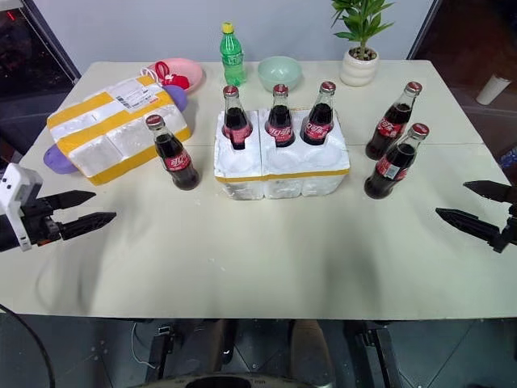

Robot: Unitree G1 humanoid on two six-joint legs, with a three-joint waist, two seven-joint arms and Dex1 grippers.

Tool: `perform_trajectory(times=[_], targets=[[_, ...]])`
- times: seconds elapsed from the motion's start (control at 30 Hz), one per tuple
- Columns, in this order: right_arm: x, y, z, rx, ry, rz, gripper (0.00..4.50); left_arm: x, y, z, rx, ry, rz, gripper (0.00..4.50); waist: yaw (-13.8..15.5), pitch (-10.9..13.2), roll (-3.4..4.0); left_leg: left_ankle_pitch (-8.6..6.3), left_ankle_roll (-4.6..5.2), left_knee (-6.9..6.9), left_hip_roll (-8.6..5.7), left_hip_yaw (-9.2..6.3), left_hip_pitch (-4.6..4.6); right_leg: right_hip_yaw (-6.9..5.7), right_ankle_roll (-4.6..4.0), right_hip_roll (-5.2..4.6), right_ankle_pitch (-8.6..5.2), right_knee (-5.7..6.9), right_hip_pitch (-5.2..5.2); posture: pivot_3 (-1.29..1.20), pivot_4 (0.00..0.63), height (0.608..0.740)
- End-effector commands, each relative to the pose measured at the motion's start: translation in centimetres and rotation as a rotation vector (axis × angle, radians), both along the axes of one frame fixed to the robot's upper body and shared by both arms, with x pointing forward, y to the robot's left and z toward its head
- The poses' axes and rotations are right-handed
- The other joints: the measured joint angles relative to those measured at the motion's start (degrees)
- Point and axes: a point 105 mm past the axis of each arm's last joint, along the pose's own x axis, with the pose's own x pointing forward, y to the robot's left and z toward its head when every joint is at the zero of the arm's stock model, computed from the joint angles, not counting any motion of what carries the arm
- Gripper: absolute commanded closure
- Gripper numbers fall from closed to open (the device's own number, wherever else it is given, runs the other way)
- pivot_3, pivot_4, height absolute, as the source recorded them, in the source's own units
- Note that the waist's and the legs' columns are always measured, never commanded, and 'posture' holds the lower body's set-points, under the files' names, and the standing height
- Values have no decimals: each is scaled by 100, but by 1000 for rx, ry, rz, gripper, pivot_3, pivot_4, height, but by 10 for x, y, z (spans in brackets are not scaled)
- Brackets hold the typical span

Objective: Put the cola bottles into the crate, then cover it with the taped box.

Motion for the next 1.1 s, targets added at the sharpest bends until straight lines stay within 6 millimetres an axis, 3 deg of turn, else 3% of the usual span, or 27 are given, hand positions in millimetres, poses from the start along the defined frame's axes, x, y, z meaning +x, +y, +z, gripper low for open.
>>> perform_trajectory(times=[0.03,0.47,0.77,0.97,1.1], targets=[[2,-3,9,-13,-41,-2,0,-3,1,12,12,-43,2,52,-5,0,0,0,0,0,0,0,0,0,0,0,0,0,0,0,150,739],[5,-11,3,-16,-50,-19,0,3,3,17,-5,-77,40,52,-6,0,0,0,0,0,0,6,1,2,1,0,1,1,0,0,150,739],[6,-13,6,-1,-50,-20,0,7,-10,26,-53,-117,7,52,-7,0,0,1,0,0,0,7,3,3,2,1,2,3,2,0,150,739],[0,-5,15,17,-56,14,0,13,-21,34,-94,-135,-32,52,-5,0,0,1,1,0,0,7,4,3,3,1,2,5,2,0,150,739],[-8,16,25,31,-39,105,0,22,-29,35,-103,-147,-59,52,0,0,0,1,0,2,-1,6,6,3,4,2,2,6,5,0,150,739]])
